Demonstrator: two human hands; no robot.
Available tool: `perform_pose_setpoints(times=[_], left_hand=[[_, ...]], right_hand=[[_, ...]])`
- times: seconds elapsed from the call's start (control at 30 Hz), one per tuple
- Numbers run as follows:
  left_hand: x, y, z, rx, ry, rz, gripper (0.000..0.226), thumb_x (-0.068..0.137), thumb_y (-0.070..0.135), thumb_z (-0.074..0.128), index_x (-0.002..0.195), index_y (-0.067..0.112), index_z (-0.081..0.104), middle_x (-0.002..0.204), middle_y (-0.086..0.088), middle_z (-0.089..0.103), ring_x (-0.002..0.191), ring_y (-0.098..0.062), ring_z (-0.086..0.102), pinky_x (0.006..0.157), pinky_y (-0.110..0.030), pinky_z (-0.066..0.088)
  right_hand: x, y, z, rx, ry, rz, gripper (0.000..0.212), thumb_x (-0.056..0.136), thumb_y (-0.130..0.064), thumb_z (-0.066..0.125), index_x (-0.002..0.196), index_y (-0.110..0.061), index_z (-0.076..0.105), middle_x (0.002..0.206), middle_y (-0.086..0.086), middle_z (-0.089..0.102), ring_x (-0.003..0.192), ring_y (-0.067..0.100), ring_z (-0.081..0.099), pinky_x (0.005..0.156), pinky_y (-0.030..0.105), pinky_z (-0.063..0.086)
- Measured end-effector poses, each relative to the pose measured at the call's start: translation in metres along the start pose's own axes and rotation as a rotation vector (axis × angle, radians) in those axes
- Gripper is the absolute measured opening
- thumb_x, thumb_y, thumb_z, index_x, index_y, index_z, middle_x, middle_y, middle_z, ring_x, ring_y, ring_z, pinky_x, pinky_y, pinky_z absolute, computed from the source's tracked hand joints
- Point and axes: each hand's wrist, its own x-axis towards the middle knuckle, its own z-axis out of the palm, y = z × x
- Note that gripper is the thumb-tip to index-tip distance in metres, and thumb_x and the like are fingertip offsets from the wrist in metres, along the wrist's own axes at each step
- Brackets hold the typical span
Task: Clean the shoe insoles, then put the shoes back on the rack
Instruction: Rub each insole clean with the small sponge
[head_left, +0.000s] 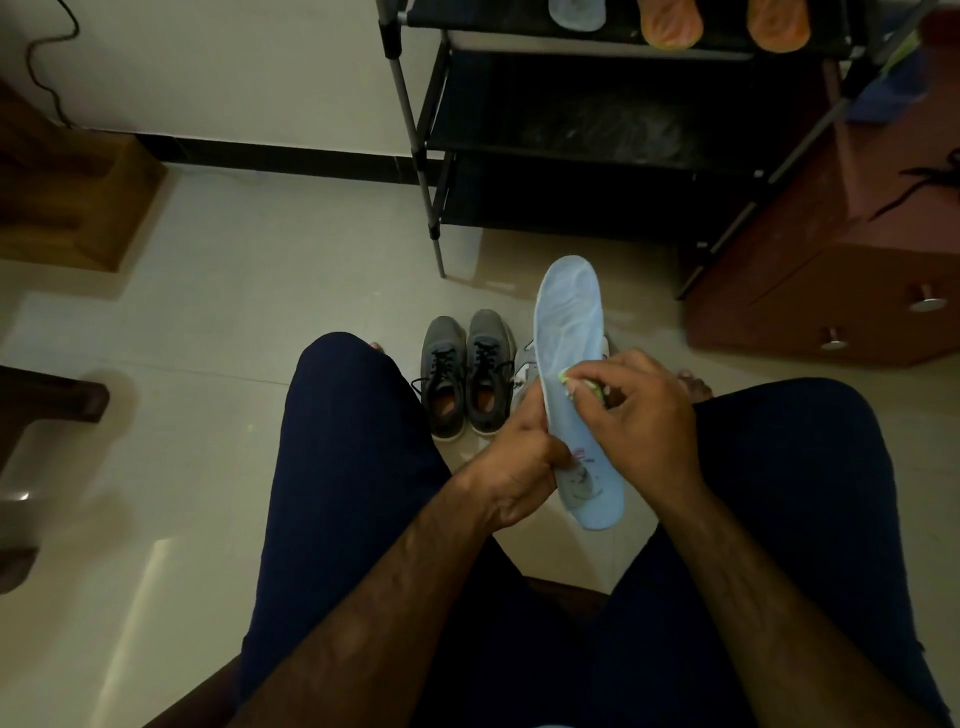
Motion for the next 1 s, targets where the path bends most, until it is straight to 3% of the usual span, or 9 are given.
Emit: perform_pose_setpoints(times=[0.07, 0.2, 0.33, 0.5, 0.6, 0.67, 0.83, 1.0], left_hand=[[0.0, -0.002, 0.001, -0.002, -0.006, -0.004, 0.098, 0.073, -0.034, 0.038, 0.152, 0.024, 0.04, 0.141, -0.027, 0.055, 0.131, -0.044, 0.055, 0.106, -0.057, 0.049], [0.0, -0.001, -0.002, -0.018, 0.0, -0.002, 0.099, 0.072, -0.033, 0.039, 0.154, 0.021, 0.038, 0.142, -0.025, 0.055, 0.13, -0.041, 0.058, 0.101, -0.055, 0.05], [0.0, -0.001, 0.0, 0.013, 0.015, 0.003, 0.1, 0.072, -0.034, 0.035, 0.154, 0.024, 0.039, 0.141, -0.026, 0.057, 0.131, -0.044, 0.055, 0.107, -0.058, 0.046], [-0.001, -0.001, 0.0, 0.012, 0.003, 0.011, 0.095, 0.071, -0.029, 0.045, 0.154, 0.017, 0.038, 0.138, -0.031, 0.055, 0.126, -0.043, 0.058, 0.1, -0.056, 0.049], [-0.002, 0.0, 0.001, 0.018, 0.011, -0.01, 0.096, 0.071, -0.029, 0.042, 0.153, 0.02, 0.04, 0.136, -0.029, 0.057, 0.124, -0.041, 0.059, 0.102, -0.053, 0.05], [-0.002, 0.0, 0.001, 0.028, 0.009, -0.015, 0.096, 0.068, -0.025, 0.044, 0.152, 0.021, 0.042, 0.134, -0.028, 0.058, 0.121, -0.039, 0.059, 0.103, -0.054, 0.049], [0.0, -0.001, -0.001, 0.022, 0.023, 0.002, 0.089, 0.075, -0.032, 0.041, 0.15, 0.015, 0.044, 0.136, -0.03, 0.057, 0.128, -0.045, 0.057, 0.102, -0.059, 0.048], [-0.001, 0.001, 0.001, 0.02, 0.031, -0.026, 0.091, 0.069, -0.027, 0.045, 0.147, 0.021, 0.047, 0.128, -0.026, 0.061, 0.118, -0.038, 0.06, 0.102, -0.054, 0.049]], right_hand=[[0.002, 0.002, 0.0, 0.01, 0.007, 0.037, 0.013, 0.09, -0.03, 0.073, 0.102, -0.031, 0.078, 0.091, -0.01, 0.06, 0.075, 0.012, 0.059, 0.073, 0.047, 0.056], [-0.007, -0.005, 0.005, 0.125, -0.122, -0.055, 0.016, 0.089, -0.033, 0.072, 0.102, -0.027, 0.079, 0.093, -0.01, 0.063, 0.079, 0.01, 0.063, 0.072, 0.041, 0.056], [0.001, 0.003, -0.002, 0.046, 0.027, 0.09, 0.012, 0.089, -0.027, 0.076, 0.1, -0.029, 0.08, 0.087, -0.019, 0.056, 0.071, -0.001, 0.055, 0.07, 0.039, 0.057], [-0.01, -0.009, 0.003, 0.141, -0.114, -0.027, 0.011, 0.089, -0.028, 0.075, 0.099, -0.029, 0.079, 0.09, -0.011, 0.062, 0.071, 0.009, 0.06, 0.067, 0.038, 0.056], [-0.004, -0.002, -0.004, 0.065, 0.01, 0.098, 0.011, 0.087, -0.027, 0.076, 0.097, -0.031, 0.08, 0.087, -0.018, 0.061, 0.07, 0.005, 0.058, 0.07, 0.04, 0.057], [0.0, 0.003, -0.007, 0.027, 0.072, 0.158, 0.012, 0.088, -0.023, 0.077, 0.097, -0.03, 0.08, 0.089, -0.012, 0.064, 0.072, 0.007, 0.058, 0.072, 0.041, 0.057], [-0.011, -0.011, 0.004, 0.142, -0.143, -0.015, 0.012, 0.088, -0.031, 0.076, 0.099, -0.031, 0.079, 0.093, -0.011, 0.064, 0.075, 0.008, 0.061, 0.07, 0.035, 0.056], [0.0, 0.003, -0.006, 0.036, 0.045, 0.152, 0.012, 0.088, -0.025, 0.076, 0.098, -0.03, 0.08, 0.093, -0.012, 0.066, 0.074, 0.005, 0.06, 0.074, 0.038, 0.058]])
